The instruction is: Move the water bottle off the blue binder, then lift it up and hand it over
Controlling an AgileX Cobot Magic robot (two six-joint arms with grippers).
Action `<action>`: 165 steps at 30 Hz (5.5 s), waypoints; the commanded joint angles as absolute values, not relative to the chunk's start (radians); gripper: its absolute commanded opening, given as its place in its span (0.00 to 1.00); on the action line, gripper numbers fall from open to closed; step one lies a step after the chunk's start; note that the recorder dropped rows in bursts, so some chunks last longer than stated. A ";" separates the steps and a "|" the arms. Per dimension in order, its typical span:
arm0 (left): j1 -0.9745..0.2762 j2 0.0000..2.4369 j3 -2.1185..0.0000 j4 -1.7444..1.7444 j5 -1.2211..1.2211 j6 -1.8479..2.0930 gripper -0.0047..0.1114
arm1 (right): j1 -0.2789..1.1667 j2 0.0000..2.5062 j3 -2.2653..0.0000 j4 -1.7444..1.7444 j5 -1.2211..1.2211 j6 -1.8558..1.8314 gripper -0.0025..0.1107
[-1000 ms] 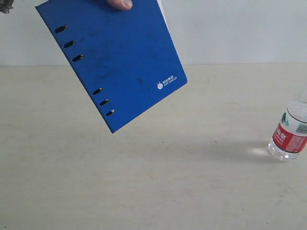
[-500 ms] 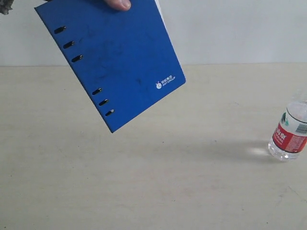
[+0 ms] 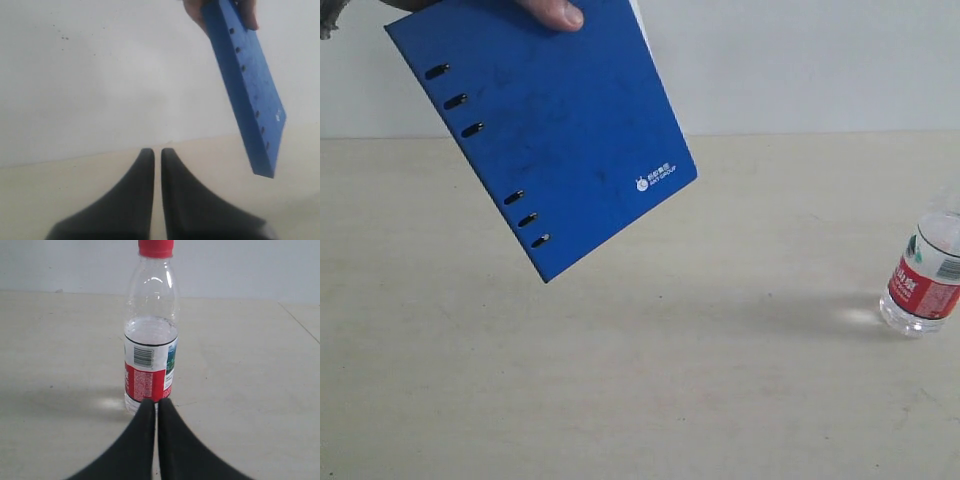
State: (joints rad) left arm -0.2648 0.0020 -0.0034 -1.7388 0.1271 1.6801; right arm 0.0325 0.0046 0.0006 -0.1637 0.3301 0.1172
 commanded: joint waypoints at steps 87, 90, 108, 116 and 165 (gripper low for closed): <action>0.010 0.000 0.000 -0.273 0.382 0.150 0.08 | 0.031 0.000 0.000 -0.163 0.323 0.113 0.02; 0.010 0.000 0.000 -0.273 0.382 0.150 0.08 | 0.031 0.000 0.000 -0.163 0.323 0.113 0.02; 0.010 0.000 0.000 0.142 0.296 -0.189 0.08 | 0.031 0.000 0.000 -0.163 0.323 0.113 0.02; 0.010 0.000 0.000 0.142 0.300 -0.179 0.08 | 0.031 0.000 0.000 -0.163 0.323 0.113 0.02; 0.010 0.000 0.000 0.142 0.304 -0.179 0.08 | 0.031 0.000 0.000 -0.137 0.321 0.125 0.02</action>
State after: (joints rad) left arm 0.0150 0.0034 -0.0034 0.1387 0.3107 -0.1748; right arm 0.0325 0.0046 0.0006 -0.1373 0.3264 0.1248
